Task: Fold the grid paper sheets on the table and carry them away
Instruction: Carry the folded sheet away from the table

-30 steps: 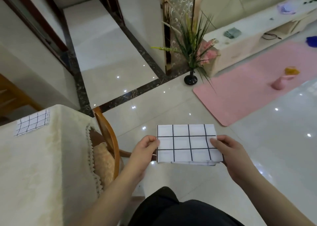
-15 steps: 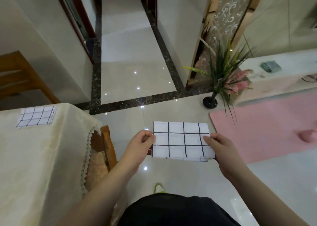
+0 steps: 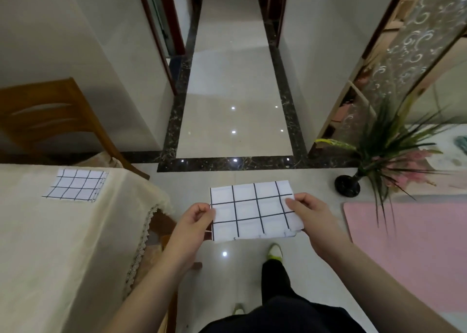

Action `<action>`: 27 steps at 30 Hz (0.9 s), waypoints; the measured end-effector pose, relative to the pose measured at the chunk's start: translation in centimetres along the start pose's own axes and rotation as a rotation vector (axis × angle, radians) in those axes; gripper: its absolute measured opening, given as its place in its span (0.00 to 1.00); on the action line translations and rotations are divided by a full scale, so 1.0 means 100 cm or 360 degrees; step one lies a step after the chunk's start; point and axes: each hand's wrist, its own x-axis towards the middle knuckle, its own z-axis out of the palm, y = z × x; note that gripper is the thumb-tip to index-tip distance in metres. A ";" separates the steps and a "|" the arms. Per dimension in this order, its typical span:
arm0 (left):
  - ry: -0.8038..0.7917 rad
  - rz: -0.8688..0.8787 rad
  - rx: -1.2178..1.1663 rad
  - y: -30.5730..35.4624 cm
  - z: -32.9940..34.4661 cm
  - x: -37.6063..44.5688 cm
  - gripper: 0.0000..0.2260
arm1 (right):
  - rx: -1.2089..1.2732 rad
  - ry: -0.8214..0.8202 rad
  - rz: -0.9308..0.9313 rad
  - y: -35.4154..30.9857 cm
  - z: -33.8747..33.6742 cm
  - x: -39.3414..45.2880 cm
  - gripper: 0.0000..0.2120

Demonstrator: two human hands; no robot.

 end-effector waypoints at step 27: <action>0.0899 0.0001 -0.0438 0.103 -0.016 0.203 0.05 | -0.0337 -0.0714 0.0086 -0.129 0.130 0.295 0.03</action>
